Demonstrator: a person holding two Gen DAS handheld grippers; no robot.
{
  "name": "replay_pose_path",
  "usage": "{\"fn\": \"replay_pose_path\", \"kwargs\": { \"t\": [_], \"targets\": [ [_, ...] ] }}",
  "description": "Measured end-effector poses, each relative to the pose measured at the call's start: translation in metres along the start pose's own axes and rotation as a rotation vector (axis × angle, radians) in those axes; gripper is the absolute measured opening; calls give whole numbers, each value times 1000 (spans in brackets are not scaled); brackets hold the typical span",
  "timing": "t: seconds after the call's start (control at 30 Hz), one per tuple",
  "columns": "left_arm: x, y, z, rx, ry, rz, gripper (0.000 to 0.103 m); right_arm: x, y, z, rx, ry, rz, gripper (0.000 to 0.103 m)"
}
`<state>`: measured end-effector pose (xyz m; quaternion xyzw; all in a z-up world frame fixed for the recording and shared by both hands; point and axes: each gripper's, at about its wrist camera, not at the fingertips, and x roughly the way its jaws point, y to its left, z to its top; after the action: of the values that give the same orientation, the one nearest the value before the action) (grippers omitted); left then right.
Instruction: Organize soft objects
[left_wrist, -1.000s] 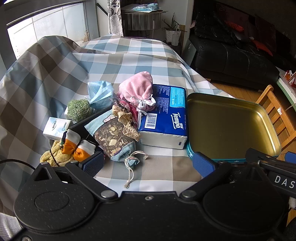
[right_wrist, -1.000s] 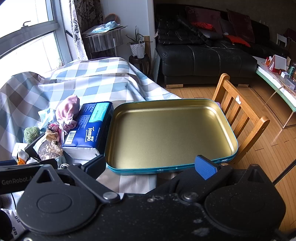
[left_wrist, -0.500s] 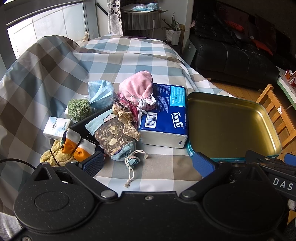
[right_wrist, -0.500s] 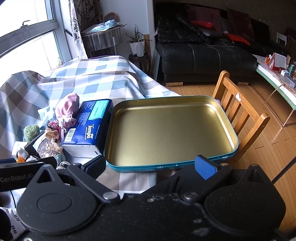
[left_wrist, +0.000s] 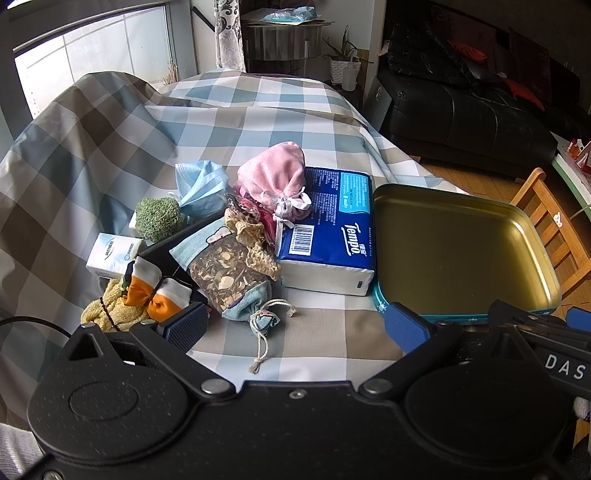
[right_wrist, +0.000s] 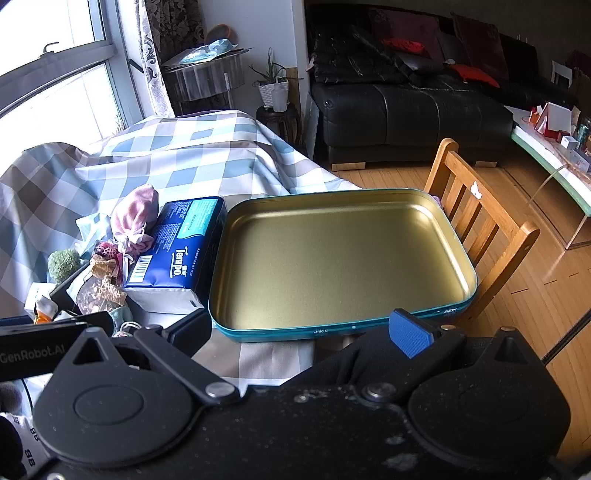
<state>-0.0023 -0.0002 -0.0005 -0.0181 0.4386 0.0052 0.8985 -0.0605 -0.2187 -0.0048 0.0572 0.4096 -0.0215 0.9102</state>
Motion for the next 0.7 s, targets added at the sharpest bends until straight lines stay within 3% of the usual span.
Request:
{"fn": "replay_pose_path", "kwargs": {
  "t": [0.47,0.7],
  "targets": [
    [0,1,-2,3,-3,-1,99,1,-1,1,9,6,0,103],
    [-15,-3,5,24,-52,-5,99,4,-2,3,17,13,0,103]
  ]
}}
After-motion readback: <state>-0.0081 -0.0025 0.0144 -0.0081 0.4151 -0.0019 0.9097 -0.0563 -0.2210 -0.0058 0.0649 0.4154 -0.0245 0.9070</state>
